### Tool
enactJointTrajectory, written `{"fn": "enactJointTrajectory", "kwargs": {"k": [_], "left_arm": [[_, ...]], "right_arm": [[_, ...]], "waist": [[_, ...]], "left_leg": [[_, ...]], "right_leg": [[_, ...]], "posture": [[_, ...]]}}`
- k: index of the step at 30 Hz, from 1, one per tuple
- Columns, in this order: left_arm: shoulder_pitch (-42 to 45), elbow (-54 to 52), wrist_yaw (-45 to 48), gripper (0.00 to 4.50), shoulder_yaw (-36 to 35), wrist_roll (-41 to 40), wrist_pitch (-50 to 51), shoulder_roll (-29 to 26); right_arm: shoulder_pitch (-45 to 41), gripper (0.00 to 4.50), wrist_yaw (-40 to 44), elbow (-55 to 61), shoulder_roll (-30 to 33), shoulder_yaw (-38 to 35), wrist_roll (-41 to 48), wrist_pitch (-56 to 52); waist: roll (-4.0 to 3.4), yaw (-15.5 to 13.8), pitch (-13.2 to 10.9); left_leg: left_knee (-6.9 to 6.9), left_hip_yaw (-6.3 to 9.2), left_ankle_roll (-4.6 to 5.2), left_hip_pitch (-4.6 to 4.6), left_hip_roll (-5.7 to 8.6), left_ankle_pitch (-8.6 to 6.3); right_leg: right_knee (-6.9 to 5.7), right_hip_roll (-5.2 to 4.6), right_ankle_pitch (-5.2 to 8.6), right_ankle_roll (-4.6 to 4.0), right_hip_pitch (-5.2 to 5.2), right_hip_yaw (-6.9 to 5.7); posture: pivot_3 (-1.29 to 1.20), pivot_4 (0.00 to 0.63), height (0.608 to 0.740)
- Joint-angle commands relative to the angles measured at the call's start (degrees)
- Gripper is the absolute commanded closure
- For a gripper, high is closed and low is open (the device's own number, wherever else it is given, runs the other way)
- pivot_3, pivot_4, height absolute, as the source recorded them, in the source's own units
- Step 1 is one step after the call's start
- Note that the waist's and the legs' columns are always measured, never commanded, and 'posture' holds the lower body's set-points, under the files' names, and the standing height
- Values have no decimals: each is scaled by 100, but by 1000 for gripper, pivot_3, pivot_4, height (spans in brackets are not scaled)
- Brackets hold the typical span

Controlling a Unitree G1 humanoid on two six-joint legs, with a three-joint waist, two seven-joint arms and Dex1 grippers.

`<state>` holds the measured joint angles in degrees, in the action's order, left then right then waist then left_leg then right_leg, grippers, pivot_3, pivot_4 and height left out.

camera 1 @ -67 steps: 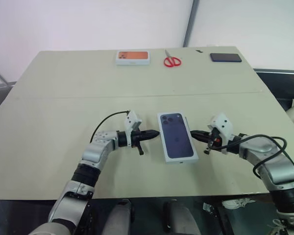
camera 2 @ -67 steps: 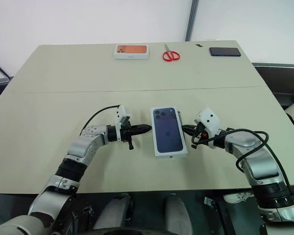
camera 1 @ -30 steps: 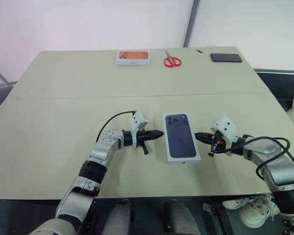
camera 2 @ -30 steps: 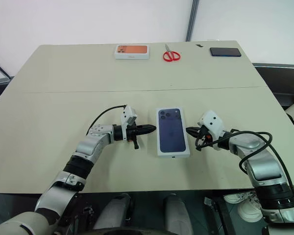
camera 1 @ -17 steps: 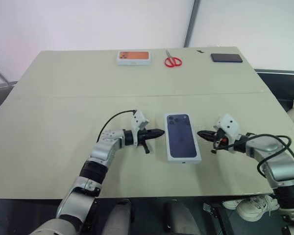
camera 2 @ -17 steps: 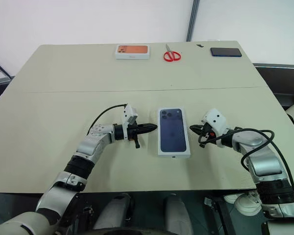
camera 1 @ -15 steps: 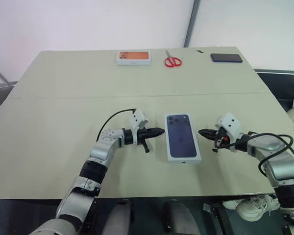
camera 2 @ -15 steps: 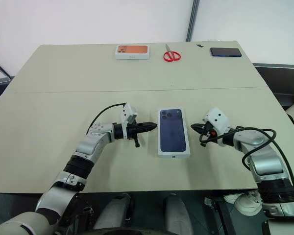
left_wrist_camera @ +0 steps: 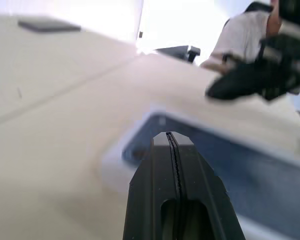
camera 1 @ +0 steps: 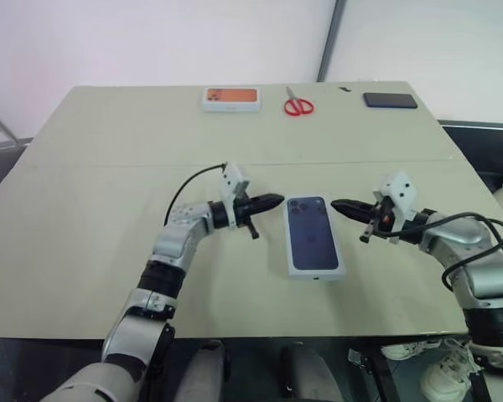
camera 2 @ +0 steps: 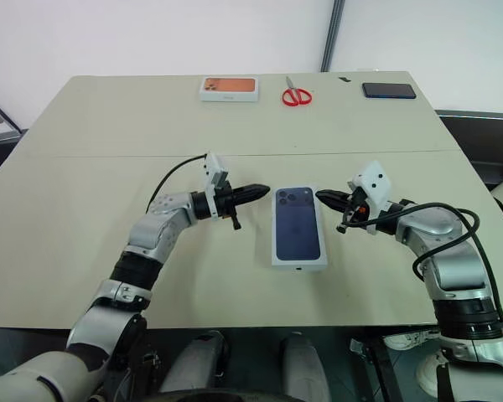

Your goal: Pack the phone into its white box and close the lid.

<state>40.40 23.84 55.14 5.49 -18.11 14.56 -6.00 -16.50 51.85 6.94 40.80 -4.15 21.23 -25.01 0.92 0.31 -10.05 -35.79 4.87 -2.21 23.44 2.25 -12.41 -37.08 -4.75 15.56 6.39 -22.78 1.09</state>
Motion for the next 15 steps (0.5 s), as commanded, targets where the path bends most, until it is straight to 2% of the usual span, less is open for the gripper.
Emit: {"fn": "enactJointTrajectory", "kwargs": {"k": [1, 8, 15], "left_arm": [[125, 256, 26, 4500, 113, 35, -165, 226], [-50, 814, 262, 4500, 997, 931, -754, 190], [-184, 719, 465, 4500, 973, 871, -588, 55]], "right_arm": [[222, 4477, 145, 240, 65, 274, -122, 55], [704, 4477, 333, 145, 387, 606, -531, 227], [630, 4477, 304, 304, 273, 609, -490, 273]], "waist": [[0, 13, 0], [-1, 47, 1], [0, 42, 3]], "left_leg": [[-4, 0, 5, 0, 1, -3], [-4, -4, 9, -7, -1, -5], [-6, 1, 10, -12, -4, -7]], "right_leg": [[0, 0, 1, 1, 1, 0], [-5, 5, 2, 3, 2, 3], [-2, 5, 2, 3, 11, 1]], "posture": [[0, 150, 740], [0, 150, 740], [0, 150, 740]]}}
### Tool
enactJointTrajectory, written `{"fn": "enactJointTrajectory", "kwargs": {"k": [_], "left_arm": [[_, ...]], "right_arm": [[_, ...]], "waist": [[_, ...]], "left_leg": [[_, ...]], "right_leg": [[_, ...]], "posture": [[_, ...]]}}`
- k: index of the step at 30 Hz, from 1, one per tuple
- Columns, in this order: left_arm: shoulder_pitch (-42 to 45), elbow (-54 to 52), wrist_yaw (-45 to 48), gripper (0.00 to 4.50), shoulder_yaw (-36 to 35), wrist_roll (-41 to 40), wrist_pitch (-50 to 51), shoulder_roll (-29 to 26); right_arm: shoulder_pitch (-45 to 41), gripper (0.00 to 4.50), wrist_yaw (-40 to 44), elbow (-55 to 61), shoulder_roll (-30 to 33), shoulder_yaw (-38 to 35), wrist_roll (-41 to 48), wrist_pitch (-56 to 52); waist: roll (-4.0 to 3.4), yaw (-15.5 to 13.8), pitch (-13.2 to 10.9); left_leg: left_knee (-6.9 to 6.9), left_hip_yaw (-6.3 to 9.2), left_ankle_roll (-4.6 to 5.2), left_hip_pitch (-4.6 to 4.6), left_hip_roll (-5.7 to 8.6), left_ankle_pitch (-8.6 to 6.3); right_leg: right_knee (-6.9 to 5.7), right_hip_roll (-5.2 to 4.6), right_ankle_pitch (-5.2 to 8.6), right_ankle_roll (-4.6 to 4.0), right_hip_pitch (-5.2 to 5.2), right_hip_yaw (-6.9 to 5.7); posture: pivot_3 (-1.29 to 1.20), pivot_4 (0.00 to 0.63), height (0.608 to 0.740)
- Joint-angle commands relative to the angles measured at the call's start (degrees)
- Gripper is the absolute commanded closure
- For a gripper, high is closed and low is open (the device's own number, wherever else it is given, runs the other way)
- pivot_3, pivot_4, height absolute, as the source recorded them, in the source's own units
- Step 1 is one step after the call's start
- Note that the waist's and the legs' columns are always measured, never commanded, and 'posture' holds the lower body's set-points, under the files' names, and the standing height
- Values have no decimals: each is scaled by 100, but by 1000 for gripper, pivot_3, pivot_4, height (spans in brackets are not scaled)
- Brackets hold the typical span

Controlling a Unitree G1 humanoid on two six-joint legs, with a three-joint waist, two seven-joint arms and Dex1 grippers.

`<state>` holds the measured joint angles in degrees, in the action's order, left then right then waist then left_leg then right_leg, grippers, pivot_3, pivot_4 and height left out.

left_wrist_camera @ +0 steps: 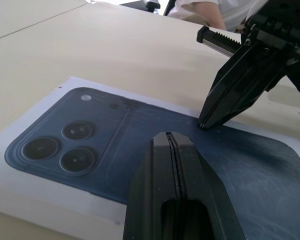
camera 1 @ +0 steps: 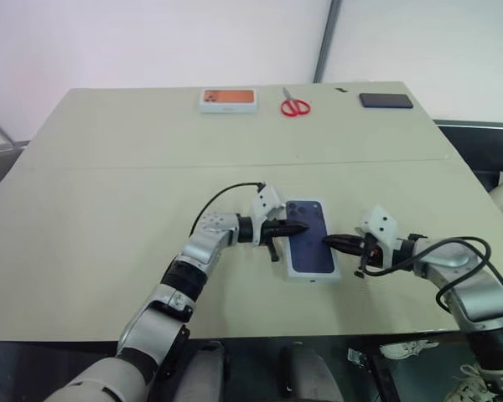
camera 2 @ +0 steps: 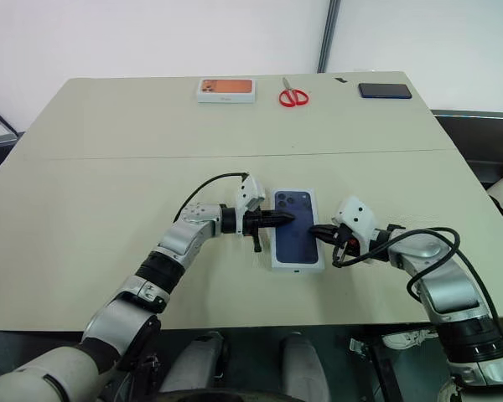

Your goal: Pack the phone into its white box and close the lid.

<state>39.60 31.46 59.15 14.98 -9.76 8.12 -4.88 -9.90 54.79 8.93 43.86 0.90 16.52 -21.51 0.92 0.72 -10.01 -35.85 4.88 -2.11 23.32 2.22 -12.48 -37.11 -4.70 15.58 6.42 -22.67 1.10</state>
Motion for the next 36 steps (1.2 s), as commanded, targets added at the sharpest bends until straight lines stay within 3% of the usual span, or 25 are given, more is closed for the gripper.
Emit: {"fn": "enactJointTrajectory", "kwargs": {"k": [1, 8, 20, 24, 25, 28, 34, 35, 36], "left_arm": [[-107, -60, 41, 4500, 17, 51, 62, -73], [0, -327, -139, 4500, -382, -252, 187, -95], [-349, -219, -67, 4500, -104, 56, 98, -177], [-193, -412, -206, 4500, -491, -249, 320, -196], [-176, -539, -192, 4248, -579, -349, 401, -251], [-251, -1108, -113, 3141, -814, -580, 531, -548], [-999, -2227, 47, 53, -1401, -931, 709, -1643], [-1211, -2356, 57, 0, -1545, -976, 699, -1839], [-1395, -2466, 41, 0, -1659, -1013, 730, -2007]], "right_arm": [[-54, 4477, -5, 88, -44, 111, -44, -57], [-663, 4477, -303, -114, -445, -313, 376, -333], [-288, 4477, -140, -236, -313, 427, -397, 160], [-534, 4477, -214, -212, -492, 151, -51, -65], [-629, 4498, -174, -190, -548, 4, 241, -336], [-810, 3604, -101, -112, -566, -246, 601, -539], [-743, 468, 3, -22, -482, -427, 695, -382], [-671, 9, 49, 11, -447, -442, 692, -336], [-604, 9, 76, 31, -413, -465, 670, -271]], "waist": [[0, 4, 0], [-1, 6, -1], [-3, -10, 3], [-3, -9, 3], [-2, -1, 2], [-3, 26, -2], [-7, 35, 0], [-7, 24, 0], [-8, 15, 0]], "left_leg": [[0, 0, 0, -1, 0, 0], [-1, -1, 1, 2, -2, 0], [-7, 1, 3, -1, 3, -2], [-9, 2, 4, -2, 2, -3], [-9, 3, 4, -2, 2, -3], [-8, 2, 4, 7, -3, -3], [2, 3, 6, 3, -7, -4], [4, 3, 6, 2, -8, -4], [4, 3, 6, 2, -8, -4]], "right_leg": [[0, 0, 0, 0, 0, 0], [-3, 0, 0, 0, -6, 3], [-1, -4, 0, 1, 6, -2], [0, -4, 0, 1, 9, -2], [-1, -4, 0, 1, 9, -2], [-7, -1, 0, 0, -9, 1], [-7, 0, 0, 0, -12, 9], [-6, -1, 0, 0, -13, 11], [-6, -1, 0, 0, -13, 11]], "posture": [[0, 150, 740], [0, 150, 740], [0, 150, 740], [0, 150, 740], [0, 150, 740], [0, 150, 740], [0, 150, 740], [0, 150, 740], [0, 150, 740]]}}
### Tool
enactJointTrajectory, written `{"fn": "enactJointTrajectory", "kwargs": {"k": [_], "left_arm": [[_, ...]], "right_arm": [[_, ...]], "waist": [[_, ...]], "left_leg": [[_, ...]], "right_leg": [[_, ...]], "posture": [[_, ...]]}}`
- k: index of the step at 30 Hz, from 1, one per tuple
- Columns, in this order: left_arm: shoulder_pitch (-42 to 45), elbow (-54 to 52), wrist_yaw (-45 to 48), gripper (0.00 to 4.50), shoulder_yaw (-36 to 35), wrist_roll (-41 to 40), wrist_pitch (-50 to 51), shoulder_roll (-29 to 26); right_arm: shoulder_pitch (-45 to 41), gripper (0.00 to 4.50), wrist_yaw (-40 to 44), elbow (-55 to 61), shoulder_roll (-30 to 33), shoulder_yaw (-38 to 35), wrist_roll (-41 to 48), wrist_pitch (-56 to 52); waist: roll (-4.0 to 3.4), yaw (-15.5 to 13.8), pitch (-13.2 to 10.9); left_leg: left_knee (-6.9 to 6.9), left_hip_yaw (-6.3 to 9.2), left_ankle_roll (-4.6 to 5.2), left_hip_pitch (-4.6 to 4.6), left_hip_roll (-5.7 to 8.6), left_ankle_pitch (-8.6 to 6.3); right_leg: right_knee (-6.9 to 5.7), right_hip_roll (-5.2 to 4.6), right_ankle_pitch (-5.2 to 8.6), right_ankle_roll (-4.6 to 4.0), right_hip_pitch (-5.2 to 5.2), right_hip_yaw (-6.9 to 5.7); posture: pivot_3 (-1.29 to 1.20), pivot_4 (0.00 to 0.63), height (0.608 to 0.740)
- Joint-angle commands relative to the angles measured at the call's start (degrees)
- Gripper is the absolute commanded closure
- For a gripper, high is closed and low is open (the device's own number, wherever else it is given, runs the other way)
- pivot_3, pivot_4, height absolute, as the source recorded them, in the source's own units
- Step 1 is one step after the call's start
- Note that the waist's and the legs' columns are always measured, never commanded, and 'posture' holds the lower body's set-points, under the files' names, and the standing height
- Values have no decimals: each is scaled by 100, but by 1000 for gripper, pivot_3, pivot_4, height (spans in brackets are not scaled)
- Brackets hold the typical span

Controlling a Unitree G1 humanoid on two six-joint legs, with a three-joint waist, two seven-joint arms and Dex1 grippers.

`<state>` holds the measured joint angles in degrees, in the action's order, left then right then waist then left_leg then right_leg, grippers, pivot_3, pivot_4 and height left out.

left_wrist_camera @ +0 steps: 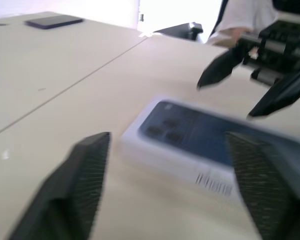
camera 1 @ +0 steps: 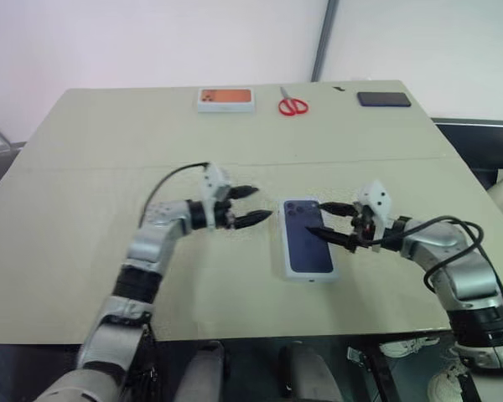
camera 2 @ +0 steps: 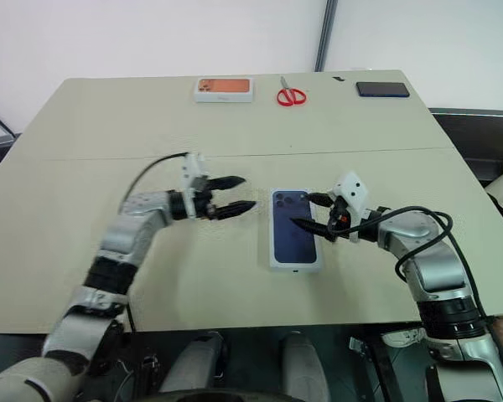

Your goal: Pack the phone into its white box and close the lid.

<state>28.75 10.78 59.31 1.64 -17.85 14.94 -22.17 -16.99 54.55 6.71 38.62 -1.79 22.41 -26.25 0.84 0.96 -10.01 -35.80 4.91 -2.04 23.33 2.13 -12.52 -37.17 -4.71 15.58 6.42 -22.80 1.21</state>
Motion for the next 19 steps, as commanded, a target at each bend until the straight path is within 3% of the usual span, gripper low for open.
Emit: {"fn": "enactJointTrajectory", "kwargs": {"k": [1, 12, 19], "left_arm": [[-483, -503, 39, 0, -421, -270, 131, -428], [-2075, -1439, -23, 0, -1439, -598, 46, -1483], [-2792, -1668, -55, 0, -1768, -689, -94, -1722]], "right_arm": [[168, 9, 114, 266, 147, -225, 54, 285], [1164, 9, 845, 442, 901, -991, 252, 1023], [1369, 9, 1019, 302, 1074, -1215, 321, 1054]], "waist": [[-1, -19, -1], [-2, -23, -2], [-5, -37, -4]], "left_leg": [[0, 0, 0, 0, -2, 0], [-1, -2, 2, 3, 0, -3], [11, -6, 3, -1, -4, -4]], "right_leg": [[0, -1, 0, 0, 1, 0], [12, -32, 2, -2, 3, -2], [15, -34, 13, -22, 1, 2]], "posture": [[0, 150, 740], [0, 150, 740], [0, 150, 740]]}}
